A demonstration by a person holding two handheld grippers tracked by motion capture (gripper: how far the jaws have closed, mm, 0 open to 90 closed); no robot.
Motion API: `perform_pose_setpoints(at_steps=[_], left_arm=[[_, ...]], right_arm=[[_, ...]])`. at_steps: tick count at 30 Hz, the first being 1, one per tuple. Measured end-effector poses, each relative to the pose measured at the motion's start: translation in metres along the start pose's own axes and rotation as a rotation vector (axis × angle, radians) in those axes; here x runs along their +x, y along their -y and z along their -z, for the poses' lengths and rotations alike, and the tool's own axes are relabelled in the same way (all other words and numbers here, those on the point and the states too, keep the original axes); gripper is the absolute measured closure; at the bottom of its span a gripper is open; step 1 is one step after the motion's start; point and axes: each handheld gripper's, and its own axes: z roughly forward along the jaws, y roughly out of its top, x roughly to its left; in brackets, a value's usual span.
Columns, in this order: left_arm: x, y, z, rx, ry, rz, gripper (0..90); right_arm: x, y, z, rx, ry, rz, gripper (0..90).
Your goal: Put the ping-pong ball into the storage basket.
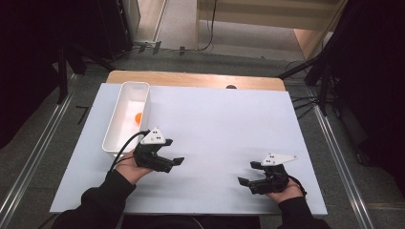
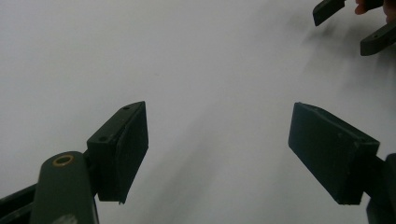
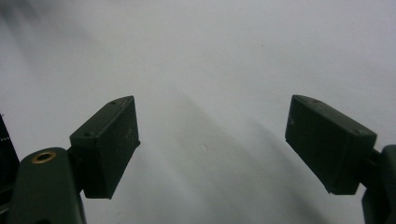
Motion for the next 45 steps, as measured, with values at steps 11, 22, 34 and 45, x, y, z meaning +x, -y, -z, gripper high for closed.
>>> perform_pose_setpoints(at_steps=[11,22,34,45], left_arm=[[-0.001,0.010,0.005,0.005,0.020,0.002,20.6],[-0.001,0.022,0.013,0.011,0.032,-0.024,20.6],[-0.001,0.033,0.022,0.050,0.053,-0.027,20.6],[0.000,0.042,0.029,0.070,0.060,-0.009,20.6]], right_arm=[[0.000,0.000,0.000,0.002,0.002,0.001,15.9],[0.000,0.000,0.000,0.001,0.000,-0.001,15.9],[0.001,0.000,0.000,-0.003,-0.003,-0.001,15.9],[0.001,0.000,0.000,-0.004,-0.002,0.000,16.0]])
